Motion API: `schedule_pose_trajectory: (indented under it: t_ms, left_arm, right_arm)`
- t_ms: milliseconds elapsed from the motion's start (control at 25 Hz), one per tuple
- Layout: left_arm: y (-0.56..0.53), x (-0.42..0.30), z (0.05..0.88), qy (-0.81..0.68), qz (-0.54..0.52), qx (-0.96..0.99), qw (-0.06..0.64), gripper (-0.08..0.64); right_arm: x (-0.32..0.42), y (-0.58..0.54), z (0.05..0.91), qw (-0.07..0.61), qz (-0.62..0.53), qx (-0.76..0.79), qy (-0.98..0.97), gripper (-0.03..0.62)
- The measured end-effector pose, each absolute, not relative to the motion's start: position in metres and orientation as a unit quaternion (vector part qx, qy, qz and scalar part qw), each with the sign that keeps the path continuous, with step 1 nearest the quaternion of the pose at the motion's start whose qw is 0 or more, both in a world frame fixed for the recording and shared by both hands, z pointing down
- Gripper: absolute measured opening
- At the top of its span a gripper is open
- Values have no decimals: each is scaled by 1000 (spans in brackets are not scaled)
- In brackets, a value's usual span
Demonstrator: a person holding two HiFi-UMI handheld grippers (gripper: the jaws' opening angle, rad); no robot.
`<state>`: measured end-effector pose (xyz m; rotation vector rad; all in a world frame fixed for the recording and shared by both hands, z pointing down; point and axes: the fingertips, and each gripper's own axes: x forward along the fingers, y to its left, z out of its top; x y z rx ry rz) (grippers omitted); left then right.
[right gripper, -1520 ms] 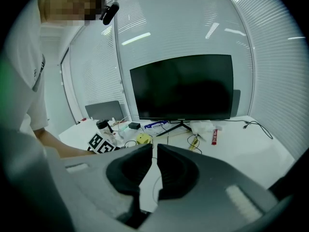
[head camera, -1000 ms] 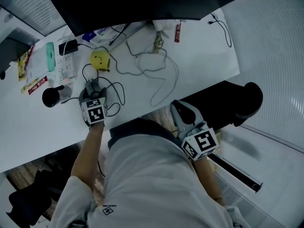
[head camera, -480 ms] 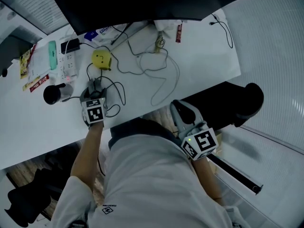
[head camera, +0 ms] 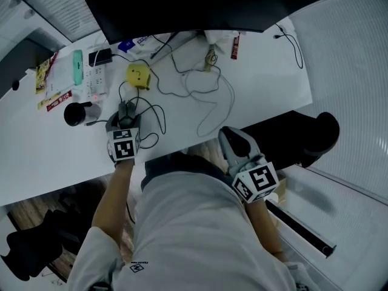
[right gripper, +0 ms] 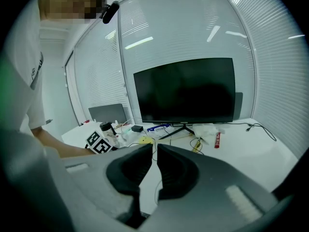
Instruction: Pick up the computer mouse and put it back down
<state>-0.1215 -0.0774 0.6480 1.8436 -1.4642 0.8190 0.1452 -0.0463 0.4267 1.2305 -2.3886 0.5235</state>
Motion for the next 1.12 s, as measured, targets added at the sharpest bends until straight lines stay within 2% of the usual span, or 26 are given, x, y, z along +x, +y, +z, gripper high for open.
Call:
schedule_pose_trajectory:
  t_ms: [1120]
  left_arm:
    - [-36, -143, 492, -627, 241, 704, 228, 330]
  right_arm:
    - [75, -75, 408, 149, 166, 322, -920, 32]
